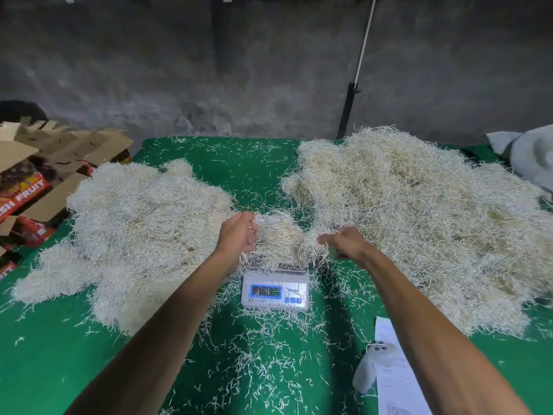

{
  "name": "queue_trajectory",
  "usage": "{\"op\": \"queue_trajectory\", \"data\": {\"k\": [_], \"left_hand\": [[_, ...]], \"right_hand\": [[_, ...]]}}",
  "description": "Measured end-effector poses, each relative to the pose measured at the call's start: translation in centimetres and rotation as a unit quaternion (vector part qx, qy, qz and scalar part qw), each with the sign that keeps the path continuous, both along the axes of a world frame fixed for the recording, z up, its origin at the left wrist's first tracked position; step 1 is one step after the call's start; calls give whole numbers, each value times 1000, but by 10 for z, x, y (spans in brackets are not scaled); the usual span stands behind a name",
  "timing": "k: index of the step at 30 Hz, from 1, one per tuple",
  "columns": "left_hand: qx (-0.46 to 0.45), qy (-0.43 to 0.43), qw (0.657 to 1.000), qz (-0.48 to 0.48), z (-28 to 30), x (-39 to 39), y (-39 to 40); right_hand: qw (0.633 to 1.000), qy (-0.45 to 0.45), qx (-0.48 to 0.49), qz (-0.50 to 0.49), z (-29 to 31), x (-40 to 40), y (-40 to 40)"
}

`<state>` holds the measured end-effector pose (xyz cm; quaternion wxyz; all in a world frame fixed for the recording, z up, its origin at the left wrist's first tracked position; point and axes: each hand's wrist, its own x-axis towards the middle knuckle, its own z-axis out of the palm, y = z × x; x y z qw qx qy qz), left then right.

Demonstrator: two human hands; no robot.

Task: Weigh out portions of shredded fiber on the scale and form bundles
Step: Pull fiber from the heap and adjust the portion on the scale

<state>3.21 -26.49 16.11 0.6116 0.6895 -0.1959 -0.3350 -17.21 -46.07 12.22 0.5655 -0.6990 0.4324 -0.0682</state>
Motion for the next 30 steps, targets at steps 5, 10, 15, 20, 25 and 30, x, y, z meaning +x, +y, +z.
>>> {"op": "queue_trajectory", "data": {"k": [5,10,15,20,25,30], "left_hand": [[91,-58,993,-53,-23,-22,-12],[89,-213,950,-209,-47,-59,-16],[22,-135,982,-129,-51,-45,-4],[4,-102,994,-31,-74,-19,6],[18,-110,993,-25,-91,-25,-1],[37,-161,986,-1,-94,-25,-3]], "right_hand": [[980,-116,129,95,8,17,18],[993,-32,36,104,18,42,45],[1000,-8,9,-10,21,11,-1],[971,-72,-102,-202,35,-13,-43],[937,126,-315,-88,19,-15,-26],[956,57,-289,-8,2,13,-3]]}}
